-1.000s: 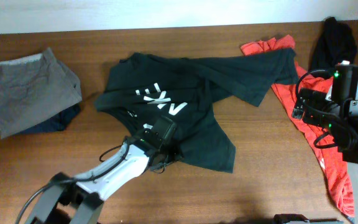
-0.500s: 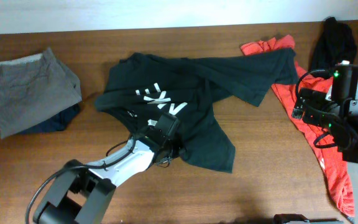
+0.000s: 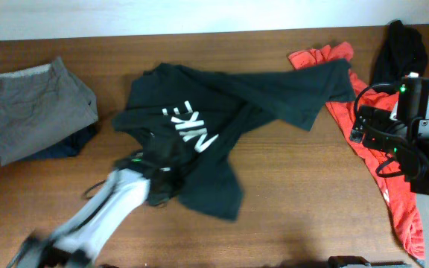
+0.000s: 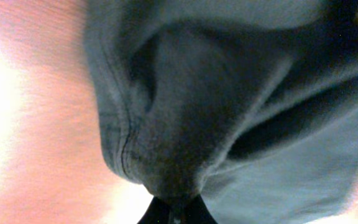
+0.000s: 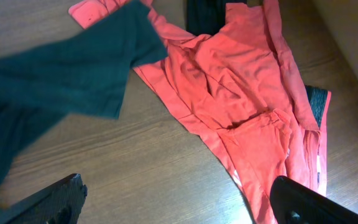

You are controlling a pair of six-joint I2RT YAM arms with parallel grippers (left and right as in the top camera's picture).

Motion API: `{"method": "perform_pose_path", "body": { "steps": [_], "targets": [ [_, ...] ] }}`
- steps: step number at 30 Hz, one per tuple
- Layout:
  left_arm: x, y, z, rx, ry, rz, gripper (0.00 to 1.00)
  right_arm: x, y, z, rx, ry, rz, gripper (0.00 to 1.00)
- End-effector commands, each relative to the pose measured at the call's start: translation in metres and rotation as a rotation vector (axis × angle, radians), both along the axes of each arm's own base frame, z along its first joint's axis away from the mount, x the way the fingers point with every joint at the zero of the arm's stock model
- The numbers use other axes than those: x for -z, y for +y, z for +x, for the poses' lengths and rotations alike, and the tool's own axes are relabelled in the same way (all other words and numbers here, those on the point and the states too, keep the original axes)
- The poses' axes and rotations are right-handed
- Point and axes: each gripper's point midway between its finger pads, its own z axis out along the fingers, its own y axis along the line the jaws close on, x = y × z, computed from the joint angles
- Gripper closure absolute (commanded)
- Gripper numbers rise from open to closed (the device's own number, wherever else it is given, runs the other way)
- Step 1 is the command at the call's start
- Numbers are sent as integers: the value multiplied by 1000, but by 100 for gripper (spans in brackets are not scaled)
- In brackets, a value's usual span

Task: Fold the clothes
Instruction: 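Grasp the black shirt's right hem corner with the right gripper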

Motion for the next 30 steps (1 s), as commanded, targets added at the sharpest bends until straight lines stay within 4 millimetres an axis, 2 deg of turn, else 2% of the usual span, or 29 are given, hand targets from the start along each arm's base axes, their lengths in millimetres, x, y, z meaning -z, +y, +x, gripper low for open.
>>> {"method": "perform_pose_path", "body": {
  "steps": [1,5,7,10,14,18,19,20,25,30],
  "targets": [
    [-35,54,-9,-33,-87,111,100,-1,1,3,5,-1,23,1],
    [-60,88,-26,-103,-130,166,100,17,21,11,-73,60,122,1],
    [-70,104,-32,-141,-161,206,100,34,36,15,-116,128,200,1],
    [-77,116,-32,-179,-194,241,100,54,53,18,-203,221,272,1],
    [-78,120,-28,-195,-209,248,100,93,76,19,-332,365,363,2],
    [-74,119,-24,-194,-201,249,100,146,93,14,-395,524,396,1],
    [-72,119,-22,-193,-193,250,100,167,101,15,-416,566,399,1],
    [-70,119,-21,-192,-185,251,100,180,106,16,-430,584,397,1],
    [-58,119,-22,-184,-126,261,100,224,129,31,-507,582,364,1],
    [-46,119,-19,-177,-80,269,100,248,138,45,-549,562,246,1]
  ]
}}
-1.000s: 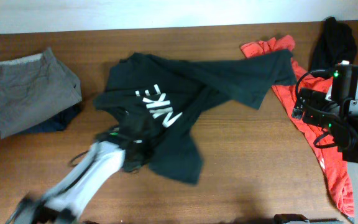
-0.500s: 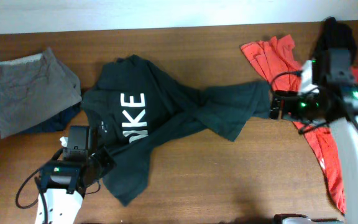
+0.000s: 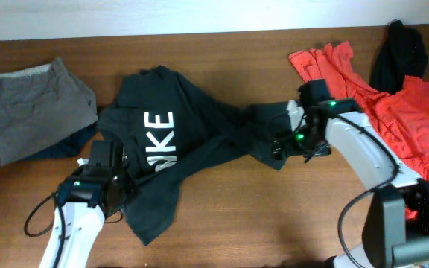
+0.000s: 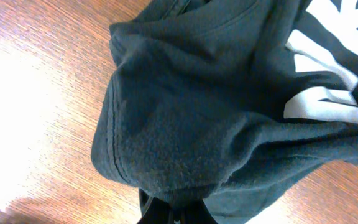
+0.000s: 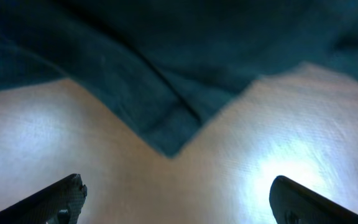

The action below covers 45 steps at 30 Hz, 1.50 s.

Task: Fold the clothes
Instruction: 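Grasp the black shirt's right hem corner with the right gripper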

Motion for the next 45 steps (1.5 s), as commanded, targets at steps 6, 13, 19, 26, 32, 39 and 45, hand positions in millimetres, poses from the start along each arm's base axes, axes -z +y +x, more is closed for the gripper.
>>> {"method": "perform_pose_path", "body": {
  "steps": [6,13,19,26,32,39,45],
  "targets": [
    [14,5,2,5,50,25,100,31,12,5,-95,-4,-121,0],
    [14,4,4,5,42,24,100,65,22,-7,-141,91,-141,11],
    [14,4,4,5,40,24,100,72,24,-10,-130,118,-148,96],
    [14,4,5,5,35,24,100,-30,-20,92,131,-238,-274,96],
    [13,4,6,5,33,23,100,-182,-83,184,488,-642,-180,75],
    [13,4,6,5,32,24,100,-136,-100,144,458,-409,-224,34],
    [13,4,6,5,33,23,100,-76,-102,111,411,-234,-274,32]
  ]
}}
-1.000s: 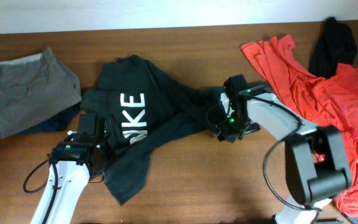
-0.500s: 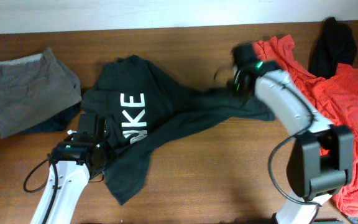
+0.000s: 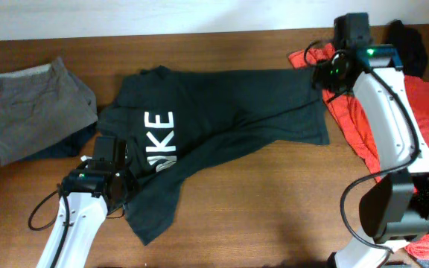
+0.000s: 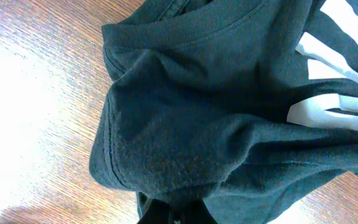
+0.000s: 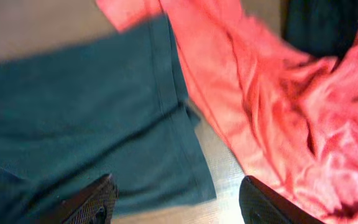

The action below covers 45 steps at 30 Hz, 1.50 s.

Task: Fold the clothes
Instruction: 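Grasp the black shirt's right hem corner with the right gripper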

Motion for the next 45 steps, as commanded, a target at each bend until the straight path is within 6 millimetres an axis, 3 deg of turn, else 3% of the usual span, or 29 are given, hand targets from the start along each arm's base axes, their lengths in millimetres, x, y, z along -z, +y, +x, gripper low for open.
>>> {"method": "perform_pose_path", "body": {
  "steps": [1,3,4,7,12,22,29,38,42,45],
  "targets": [
    [1,4,-1,6,6,18,100,42,-1,-24,-15,127,-12,32],
    [1,4,-1,6,6,18,100,61,-3,-36,-7,176,-11,31],
    [1,4,-1,6,6,18,100,83,-6,-47,1,214,-10,31],
    [1,4,-1,6,6,18,100,119,-12,-66,15,260,-8,30],
    [1,4,-1,6,6,18,100,146,-15,-72,24,244,-6,29],
    [1,4,-1,6,6,18,100,153,-15,-67,25,213,-7,29],
    [1,4,-1,6,6,18,100,174,-15,-76,29,270,-5,29],
    [1,4,-1,6,6,18,100,177,-15,-73,29,264,-5,29],
    [1,4,-1,6,6,18,100,181,-15,-81,29,287,-3,29],
    [1,4,-1,6,5,18,100,187,-15,-89,28,307,-4,37]
  ]
}}
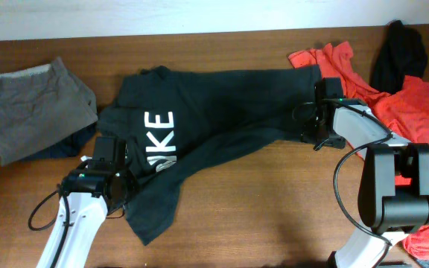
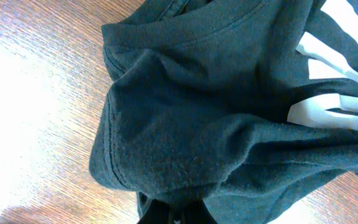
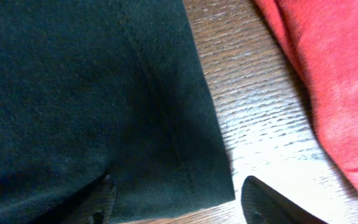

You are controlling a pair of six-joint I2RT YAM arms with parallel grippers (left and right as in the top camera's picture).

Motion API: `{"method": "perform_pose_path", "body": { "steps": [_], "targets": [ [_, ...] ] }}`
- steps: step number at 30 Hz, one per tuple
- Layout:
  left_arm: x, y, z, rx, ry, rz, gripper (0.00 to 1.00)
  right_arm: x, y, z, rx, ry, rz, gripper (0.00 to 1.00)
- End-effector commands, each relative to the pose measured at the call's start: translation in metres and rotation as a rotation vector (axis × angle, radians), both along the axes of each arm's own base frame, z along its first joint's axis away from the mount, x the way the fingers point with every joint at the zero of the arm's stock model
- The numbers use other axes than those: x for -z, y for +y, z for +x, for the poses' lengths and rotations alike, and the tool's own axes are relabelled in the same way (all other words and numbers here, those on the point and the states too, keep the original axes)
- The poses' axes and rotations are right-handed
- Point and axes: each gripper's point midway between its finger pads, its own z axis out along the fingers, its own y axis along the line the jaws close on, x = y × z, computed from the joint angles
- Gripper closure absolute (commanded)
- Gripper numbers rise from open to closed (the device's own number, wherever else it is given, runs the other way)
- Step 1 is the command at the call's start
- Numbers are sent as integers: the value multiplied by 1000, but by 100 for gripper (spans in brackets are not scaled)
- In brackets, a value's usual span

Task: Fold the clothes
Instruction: 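Grasp the black shirt's right hem corner with the right gripper, then lift the shirt with both grippers and shake it out flat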

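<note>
A dark T-shirt [image 1: 222, 112] with white letters lies spread across the middle of the table, its lower left part bunched. My left gripper [image 1: 109, 181] is shut on a fold of that shirt near the collar; the left wrist view shows the T-shirt [image 2: 185, 106] bulging out of the closed left gripper [image 2: 176, 214]. My right gripper [image 1: 315, 132] is open low over the shirt's right hem corner. In the right wrist view that hem corner [image 3: 185, 155] lies between the spread fingers of the right gripper [image 3: 179, 208].
Folded grey shorts [image 1: 36, 108] lie on a blue garment at the far left. A red garment [image 1: 408, 112] spreads along the right side, close to the right gripper, and a black garment [image 1: 399, 48] lies at the back right corner.
My right gripper has moved from the shirt's far right edge by the red garment down to its near right hem corner. It stays open. The left gripper and shirt have not changed.
The shirt first lay crumpled, my left gripper shut on its near left part and the right arm off at the table's right edge. Then the shirt sat further left with the right gripper at its bunched right end. Later that end lay flat, and the right gripper is now at the hem corner.
</note>
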Motion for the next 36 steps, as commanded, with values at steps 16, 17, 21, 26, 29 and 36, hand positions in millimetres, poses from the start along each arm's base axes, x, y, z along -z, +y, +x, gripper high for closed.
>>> {"method": "perform_pose_path", "body": {
  "steps": [16,17,21,26,29,36],
  "targets": [
    [-60,19,58,189,-198,111,100,-88,-26,-5,88,-42,-53,96],
    [-82,25,68,186,-246,125,100,-117,-29,-1,97,-88,-54,96],
    [-165,46,94,126,-424,136,100,-239,-34,0,83,-294,-70,96],
    [-287,73,94,78,-673,173,100,-368,-32,-40,80,-543,-88,96],
    [-360,86,76,43,-827,229,100,-426,-29,-75,83,-686,-96,96],
    [-439,83,39,25,-1012,284,100,-492,-27,-126,95,-914,-116,96]
  ]
}}
